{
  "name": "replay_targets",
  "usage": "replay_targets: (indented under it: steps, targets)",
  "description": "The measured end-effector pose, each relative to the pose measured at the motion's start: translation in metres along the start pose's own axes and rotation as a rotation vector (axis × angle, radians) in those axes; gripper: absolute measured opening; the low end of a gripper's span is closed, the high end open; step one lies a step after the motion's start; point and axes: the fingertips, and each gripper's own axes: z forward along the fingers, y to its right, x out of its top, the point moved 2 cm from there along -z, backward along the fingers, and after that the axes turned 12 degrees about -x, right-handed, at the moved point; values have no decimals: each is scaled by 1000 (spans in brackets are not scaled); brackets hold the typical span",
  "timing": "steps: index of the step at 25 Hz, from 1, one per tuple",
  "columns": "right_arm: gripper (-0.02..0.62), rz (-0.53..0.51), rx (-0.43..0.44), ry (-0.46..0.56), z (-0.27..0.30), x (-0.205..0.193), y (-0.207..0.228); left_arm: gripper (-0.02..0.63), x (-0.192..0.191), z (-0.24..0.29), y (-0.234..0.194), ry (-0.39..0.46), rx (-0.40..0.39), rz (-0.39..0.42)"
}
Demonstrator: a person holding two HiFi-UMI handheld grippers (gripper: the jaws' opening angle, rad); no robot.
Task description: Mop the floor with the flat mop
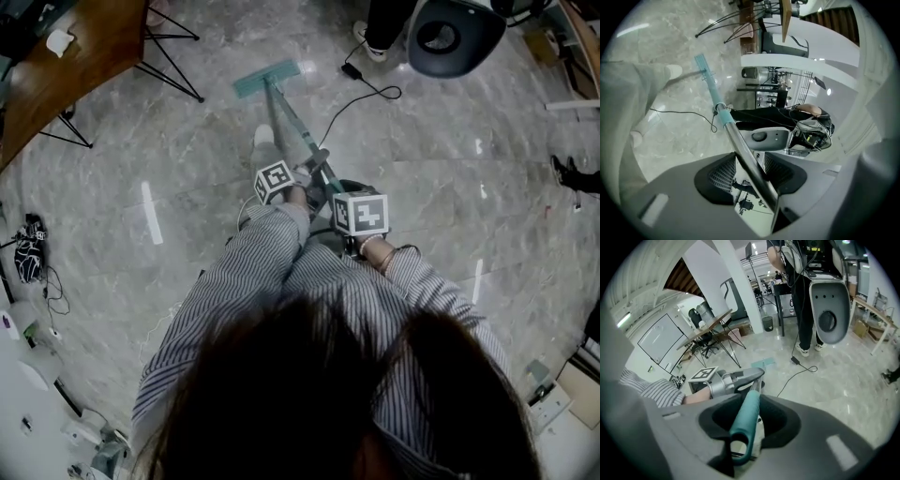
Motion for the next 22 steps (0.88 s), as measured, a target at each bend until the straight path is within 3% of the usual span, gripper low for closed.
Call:
replay_targets:
  steps: [7, 17, 22]
  targets:
    - [112, 73, -73, 13, 43, 79, -2, 210, 76, 54, 14, -180, 52, 89]
    - [113, 265, -97, 30, 121, 263, -52, 216, 256, 138, 65, -383, 112, 109]
    - [114, 353, -97, 30, 160, 343, -68, 216, 336, 179, 84, -388, 123, 115]
